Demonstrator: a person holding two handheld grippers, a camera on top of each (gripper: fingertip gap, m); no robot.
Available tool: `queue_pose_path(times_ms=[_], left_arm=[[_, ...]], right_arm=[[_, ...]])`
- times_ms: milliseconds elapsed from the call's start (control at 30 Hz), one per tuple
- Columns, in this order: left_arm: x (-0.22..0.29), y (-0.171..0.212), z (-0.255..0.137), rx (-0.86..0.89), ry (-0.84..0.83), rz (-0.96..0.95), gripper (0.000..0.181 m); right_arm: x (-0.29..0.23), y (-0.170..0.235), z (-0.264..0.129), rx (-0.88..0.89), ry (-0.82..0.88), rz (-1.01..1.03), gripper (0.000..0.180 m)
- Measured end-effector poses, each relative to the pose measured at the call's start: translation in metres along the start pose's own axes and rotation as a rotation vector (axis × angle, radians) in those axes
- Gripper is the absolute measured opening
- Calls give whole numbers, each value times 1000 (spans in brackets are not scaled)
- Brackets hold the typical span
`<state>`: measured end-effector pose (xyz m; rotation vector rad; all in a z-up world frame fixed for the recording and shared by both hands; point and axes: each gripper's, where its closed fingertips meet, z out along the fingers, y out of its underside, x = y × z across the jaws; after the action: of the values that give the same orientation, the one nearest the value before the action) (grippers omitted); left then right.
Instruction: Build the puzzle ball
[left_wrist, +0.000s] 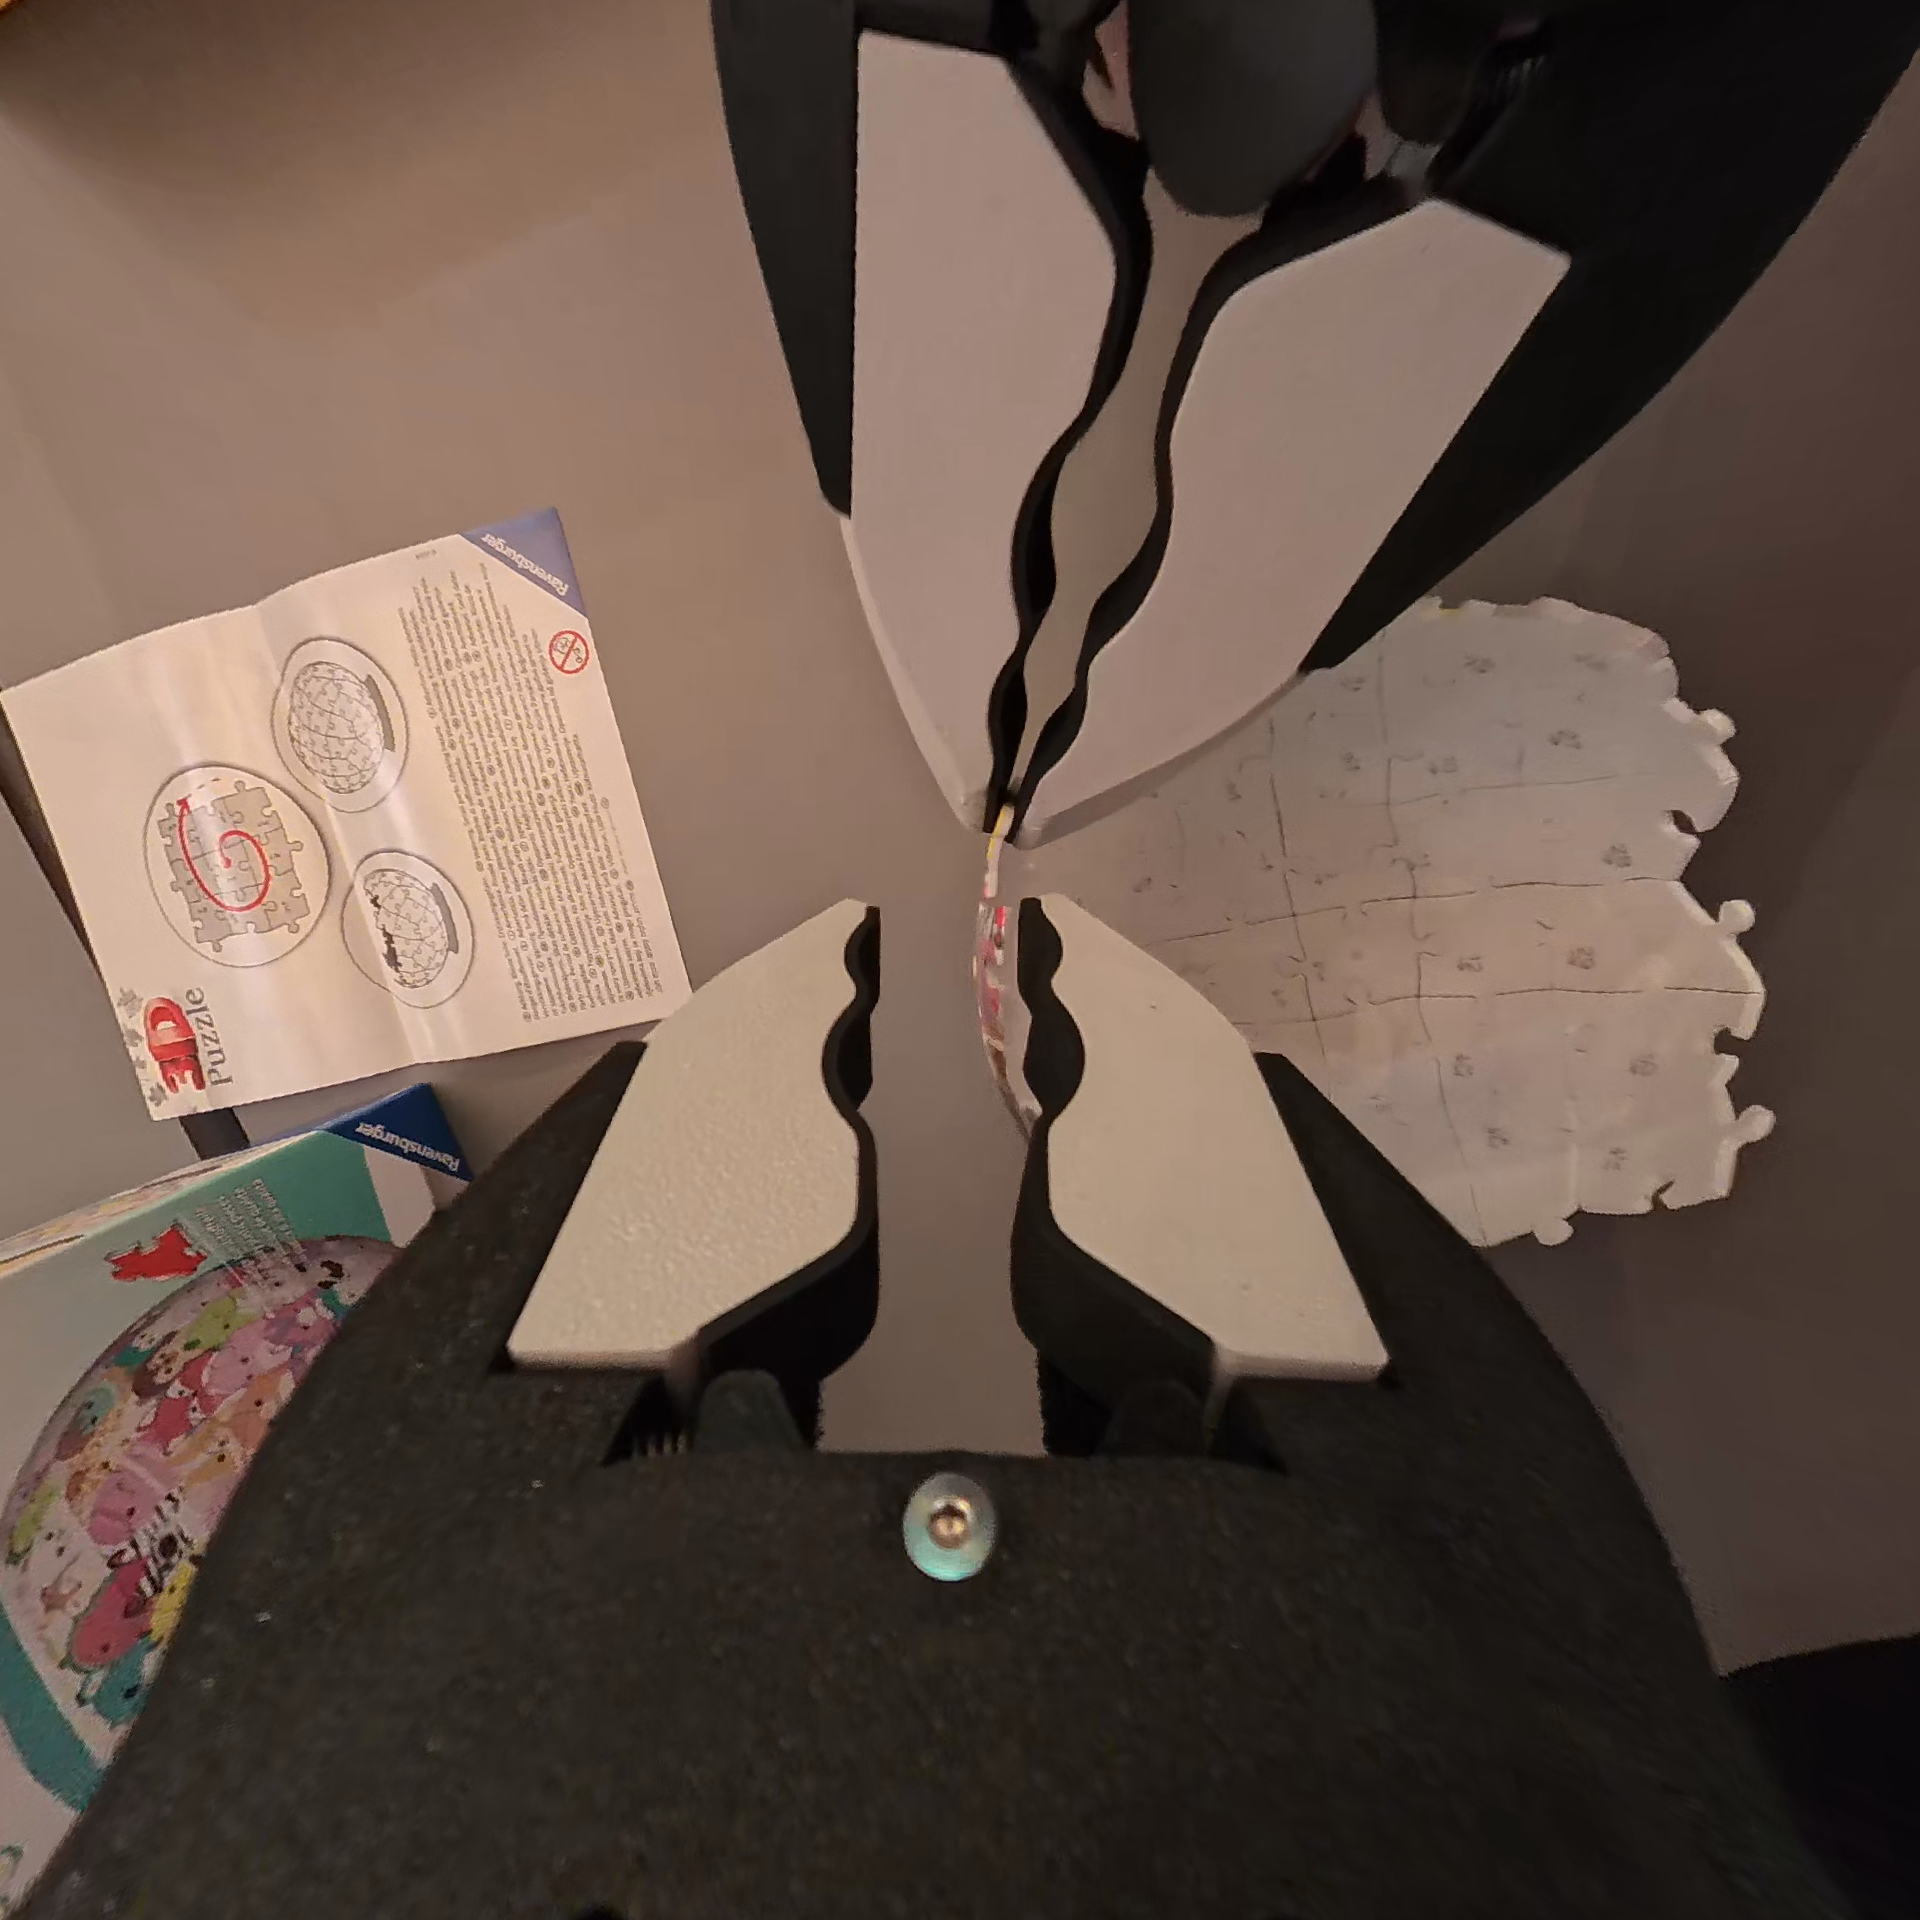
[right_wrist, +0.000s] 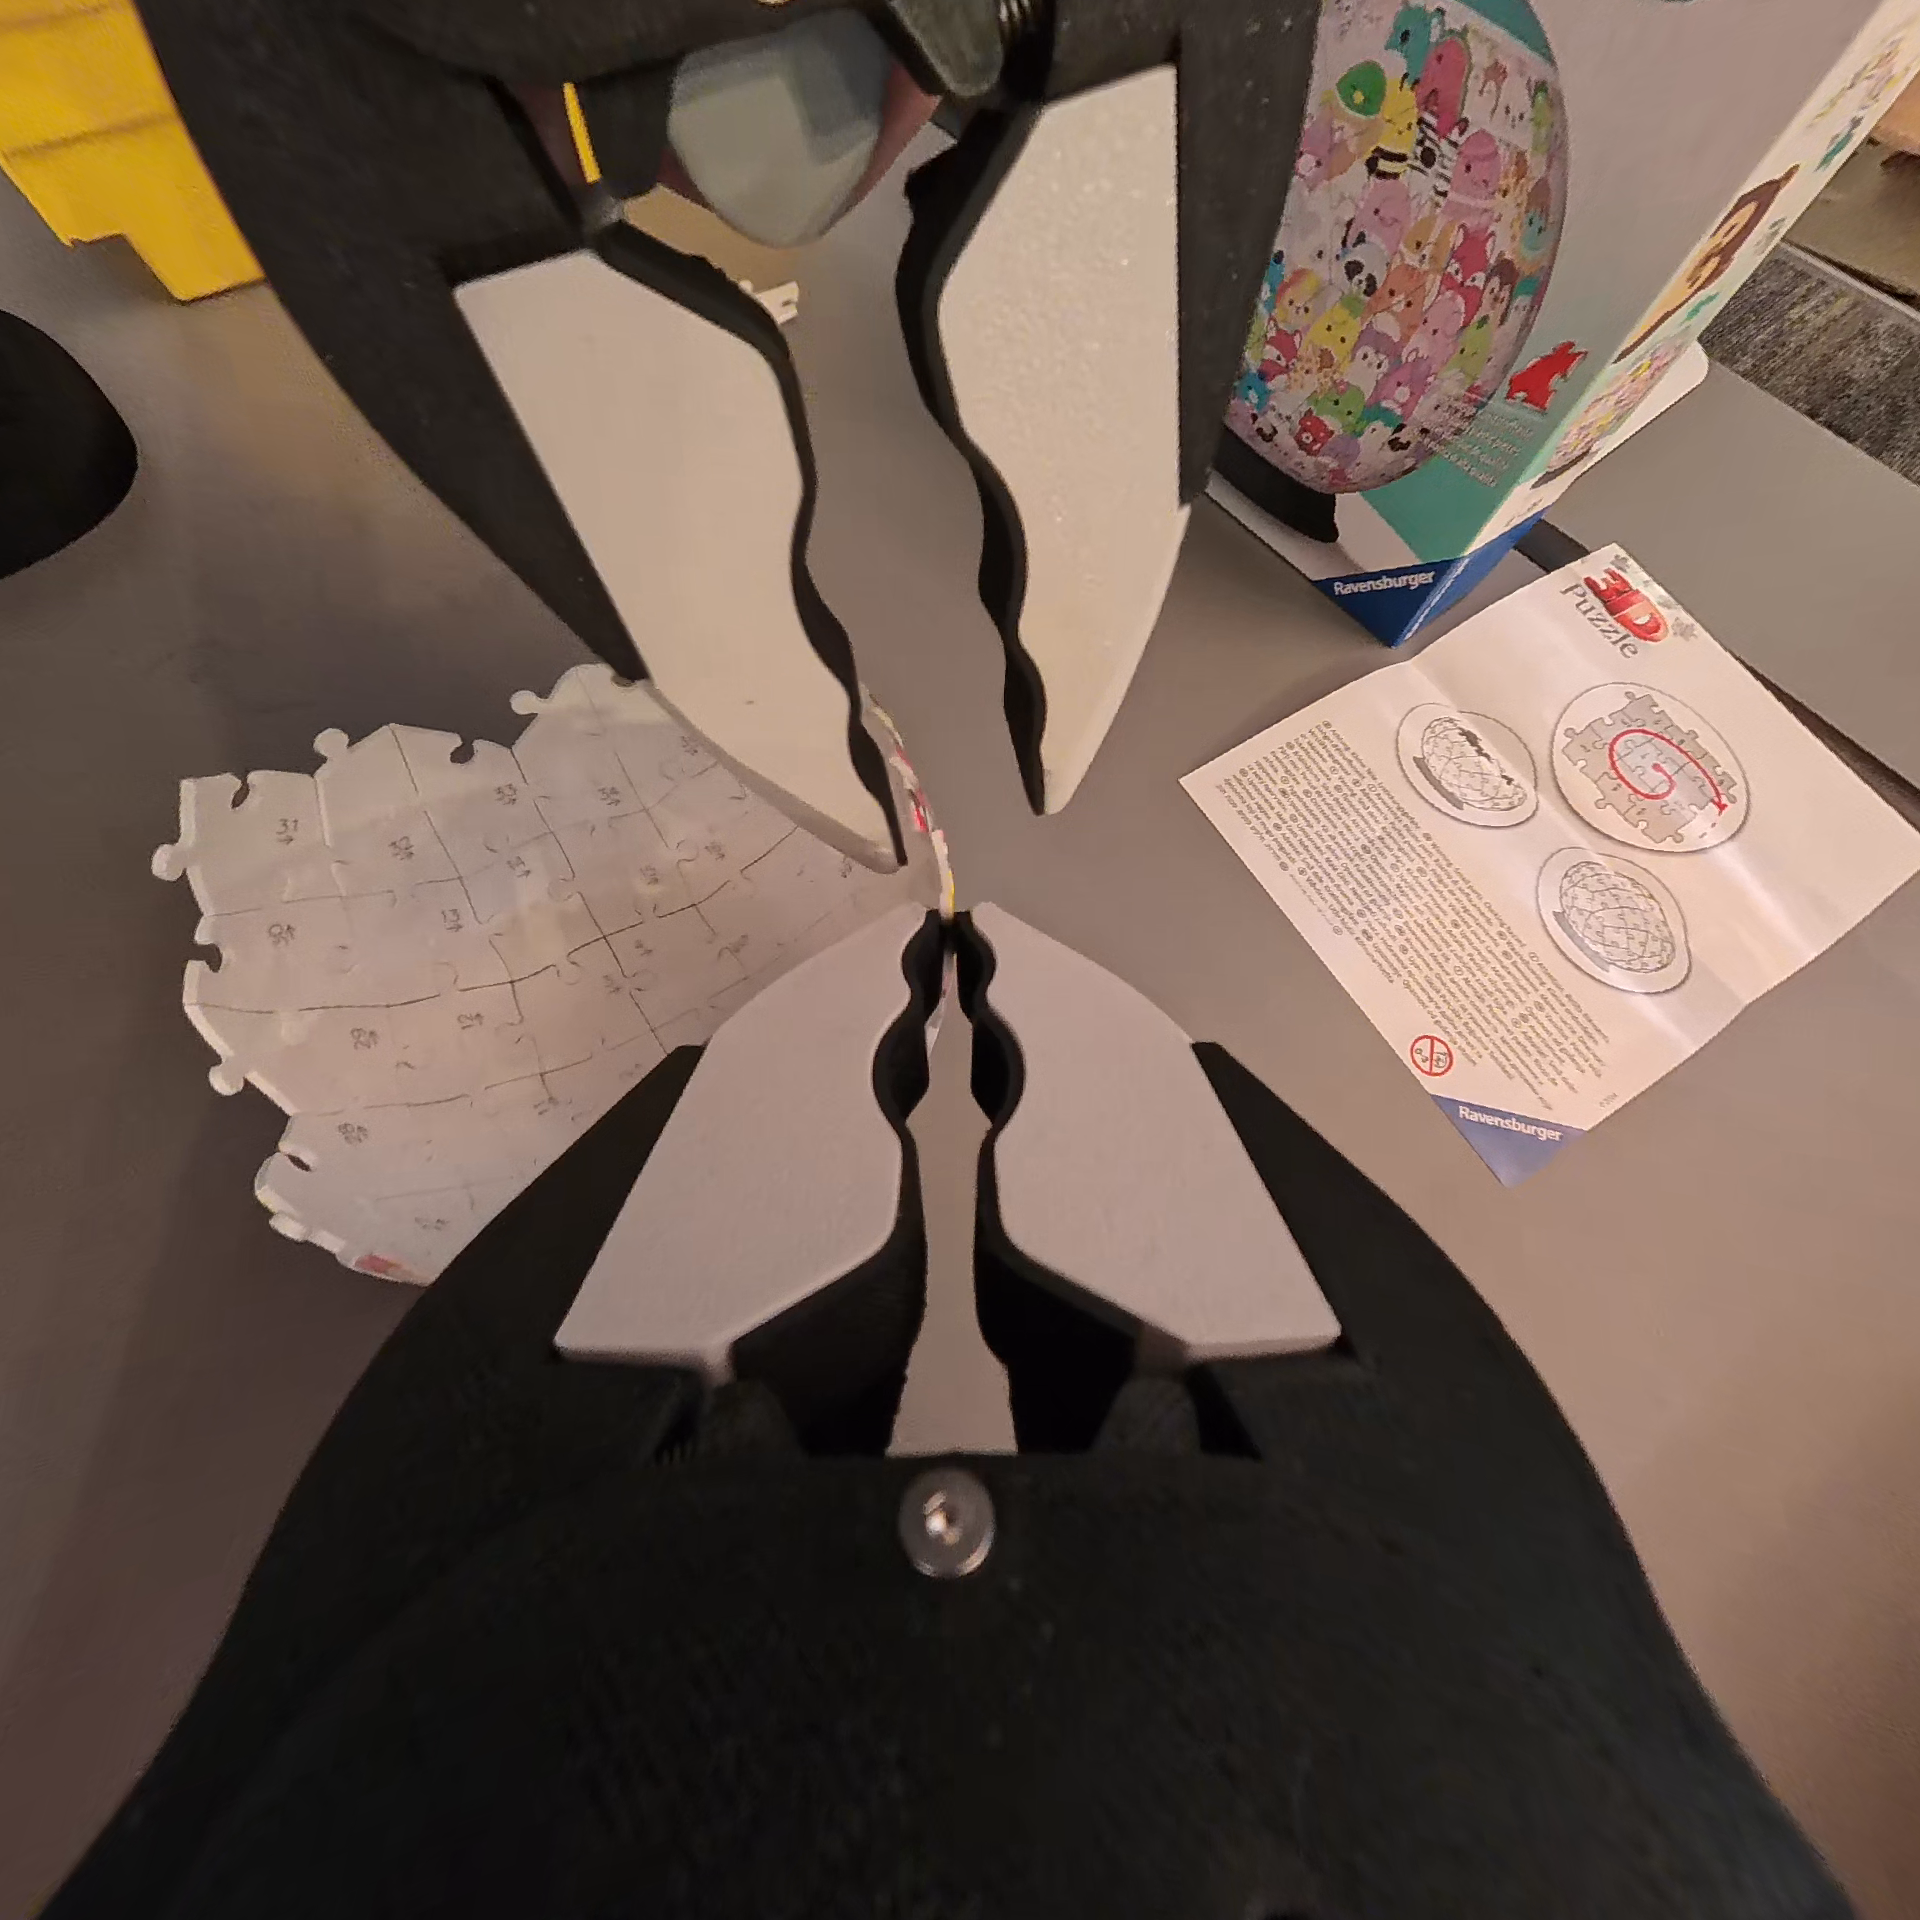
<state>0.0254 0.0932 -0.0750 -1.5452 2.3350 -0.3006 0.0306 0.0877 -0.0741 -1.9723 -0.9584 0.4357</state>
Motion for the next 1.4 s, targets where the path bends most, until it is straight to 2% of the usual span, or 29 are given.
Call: queue_pose_path(times_ms=[300, 500, 667, 800, 900, 1033, 1400], left_arm=[[-1, -7, 4, 43, -4, 40, 21], [4, -8, 5, 49, 4, 77, 4], [4, -8, 6, 49, -2, 80, 3], [4, -9, 5, 52, -5, 86, 3], [4, -9, 6, 52, -6, 87, 3], [4, -10, 5, 55, -9, 88, 2], [4, -12, 4, 67, -10, 87, 4]], right_arm=[[2, 1, 0, 1, 23, -30, 3], [4, 2, 0, 0, 34, -38, 3], [5, 3, 0, -5, 41, -48, 4], [8, 6, 3, -26, 66, -67, 25], [7, 8, 3, -33, 50, -36, 24], [6, 11, 4, -36, 10, 31, 9], [6, 13, 7, -58, 16, 56, 5]])
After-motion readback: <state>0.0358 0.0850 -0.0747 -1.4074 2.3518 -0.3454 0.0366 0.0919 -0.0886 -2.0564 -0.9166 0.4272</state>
